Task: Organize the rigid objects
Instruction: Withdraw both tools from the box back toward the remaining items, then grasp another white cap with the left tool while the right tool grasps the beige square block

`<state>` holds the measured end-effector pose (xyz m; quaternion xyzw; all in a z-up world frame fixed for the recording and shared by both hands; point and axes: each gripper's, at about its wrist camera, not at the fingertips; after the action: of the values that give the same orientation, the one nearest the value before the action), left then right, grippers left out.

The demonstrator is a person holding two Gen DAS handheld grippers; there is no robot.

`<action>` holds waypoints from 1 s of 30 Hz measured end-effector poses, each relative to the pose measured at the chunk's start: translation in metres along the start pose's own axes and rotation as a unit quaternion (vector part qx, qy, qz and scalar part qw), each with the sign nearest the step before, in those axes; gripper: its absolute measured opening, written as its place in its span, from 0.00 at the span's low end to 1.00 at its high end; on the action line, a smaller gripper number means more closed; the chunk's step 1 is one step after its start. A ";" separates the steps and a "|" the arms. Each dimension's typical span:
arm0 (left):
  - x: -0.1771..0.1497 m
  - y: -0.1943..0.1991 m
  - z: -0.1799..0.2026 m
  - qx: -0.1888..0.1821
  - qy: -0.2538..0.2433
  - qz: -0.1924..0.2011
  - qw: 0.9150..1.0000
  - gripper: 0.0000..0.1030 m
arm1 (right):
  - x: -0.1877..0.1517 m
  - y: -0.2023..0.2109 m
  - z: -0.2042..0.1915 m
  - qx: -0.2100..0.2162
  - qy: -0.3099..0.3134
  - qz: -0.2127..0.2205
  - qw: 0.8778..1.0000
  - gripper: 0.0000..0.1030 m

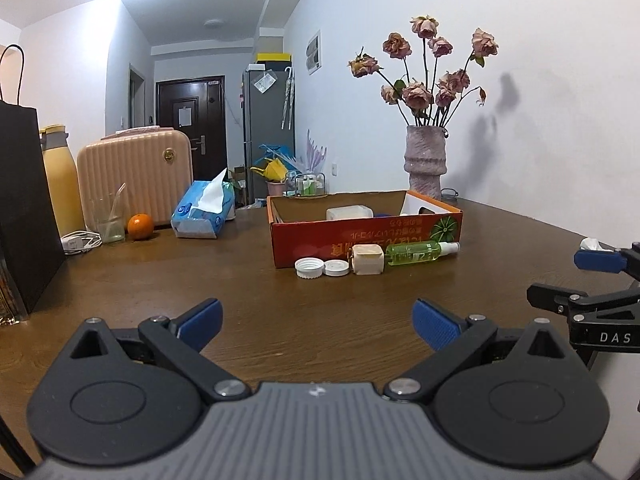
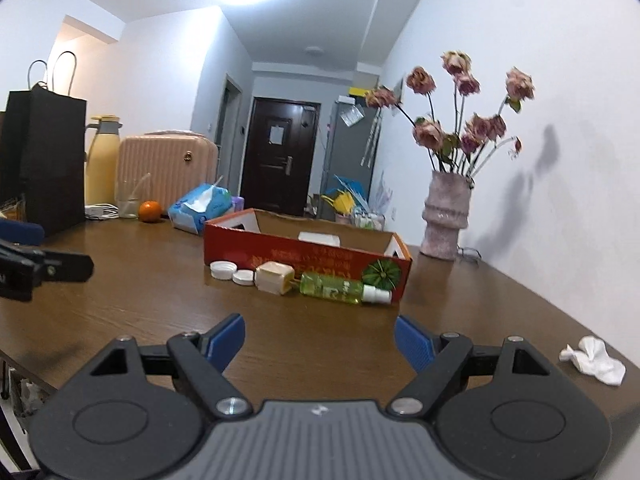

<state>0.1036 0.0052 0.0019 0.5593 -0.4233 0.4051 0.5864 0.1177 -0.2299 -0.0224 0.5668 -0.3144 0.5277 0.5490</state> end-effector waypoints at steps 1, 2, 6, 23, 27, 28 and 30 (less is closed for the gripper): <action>0.000 -0.001 0.000 0.000 0.001 -0.001 1.000 1.00 | 0.000 0.000 0.001 -0.001 -0.003 0.000 1.000 0.79; -0.001 -0.002 0.000 0.000 0.002 -0.002 1.000 1.00 | -0.001 0.000 0.002 -0.003 -0.004 -0.001 1.000 0.79; -0.002 -0.010 -0.002 0.002 0.003 -0.012 1.000 1.00 | -0.003 -0.005 0.006 -0.005 -0.006 -0.004 1.000 0.79; 0.052 -0.207 -0.032 -0.041 -0.016 -0.115 0.992 0.84 | 0.055 -0.157 0.009 0.117 0.047 -0.044 0.991 0.79; 0.055 -0.261 -0.036 -0.069 -0.003 -0.149 0.986 0.78 | 0.069 -0.218 0.004 0.167 0.061 -0.068 0.982 0.79; 0.055 -0.275 -0.038 -0.075 0.001 -0.161 0.984 0.73 | 0.071 -0.234 0.002 0.180 0.065 -0.080 0.978 0.79; 0.051 -0.291 -0.042 -0.086 0.010 -0.175 0.981 0.65 | 0.074 -0.258 0.001 0.205 0.059 -0.103 0.972 0.79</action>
<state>0.3974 0.0336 -0.0412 0.5682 -0.3463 0.2640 0.6982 0.3776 -0.1627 -0.0279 0.6645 -0.1066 0.5537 0.4904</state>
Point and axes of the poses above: each gripper's, at about its wrist camera, not at the fingertips, and y roughly against the way its jaws point, z to its right, x to its top, and after that the axes turned 3 degrees about y, right-handed
